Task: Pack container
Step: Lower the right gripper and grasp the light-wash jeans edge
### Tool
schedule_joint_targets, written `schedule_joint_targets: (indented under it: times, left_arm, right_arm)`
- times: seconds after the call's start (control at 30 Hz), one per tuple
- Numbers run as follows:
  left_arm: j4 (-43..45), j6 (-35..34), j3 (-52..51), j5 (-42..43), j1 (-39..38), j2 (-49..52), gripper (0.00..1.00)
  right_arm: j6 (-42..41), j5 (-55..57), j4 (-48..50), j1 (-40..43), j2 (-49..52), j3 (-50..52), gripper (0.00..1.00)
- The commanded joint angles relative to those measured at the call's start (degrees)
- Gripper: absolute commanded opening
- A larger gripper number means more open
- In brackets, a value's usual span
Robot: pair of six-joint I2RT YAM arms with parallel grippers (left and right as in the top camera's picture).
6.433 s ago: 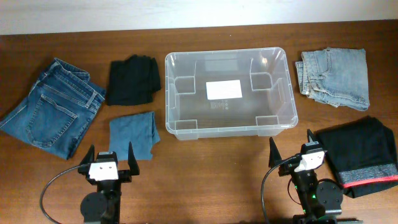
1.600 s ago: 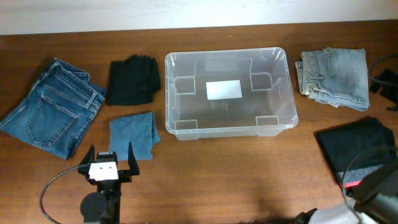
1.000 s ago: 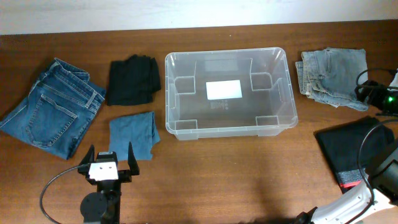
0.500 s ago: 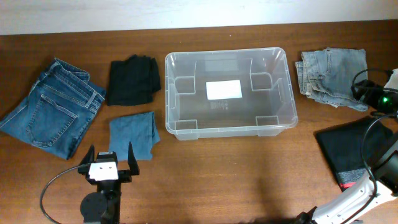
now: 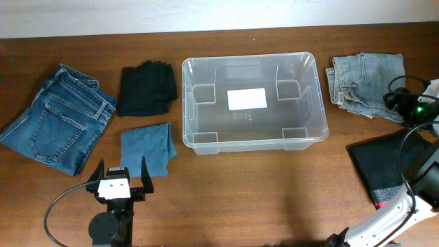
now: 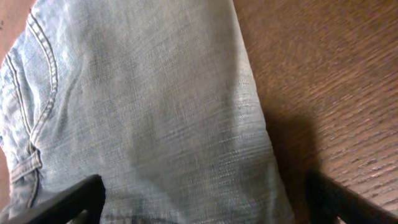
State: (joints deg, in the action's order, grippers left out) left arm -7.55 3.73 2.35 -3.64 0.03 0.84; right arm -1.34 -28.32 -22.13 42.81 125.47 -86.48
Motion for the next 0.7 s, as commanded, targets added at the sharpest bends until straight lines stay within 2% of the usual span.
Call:
schedule_joint_targets:
  times: [0.0,0.07,0.17,0.27,0.47,0.67]
  left_arm:
    - [0.2,1.1,-0.4,-0.6,0.2,-0.5,0.99]
    - [0.2,1.1,-0.4,-0.6,0.2,-0.5,0.99]
    - [0.2,1.1,-0.4,-0.6,0.2,-0.5,0.99]
    - [0.2,1.1,-0.4,-0.6,0.2,-0.5,0.99]
    - [0.2,1.1,-0.4,-0.6,0.2,-0.5,0.99]
    - [0.2,1.1,-0.4,-0.6,0.2,-0.5,0.99]
  right_arm:
    - [-0.7,1.9,-2.2,-0.4,1.4,0.0,0.63]
    - [-0.7,2.0,-3.0,-0.4,1.4,0.0,0.56]
    - [-0.7,2.0,-3.4,-0.4,1.4,-0.1,0.56]
    - [-0.7,2.0,-3.7,-0.4,1.4,-0.1,0.49]
    - [-0.7,2.0,-4.1,0.0,0.1,-0.1,0.23]
    - [-0.7,2.0,-4.1,0.7,-2.8,-0.2,0.22]
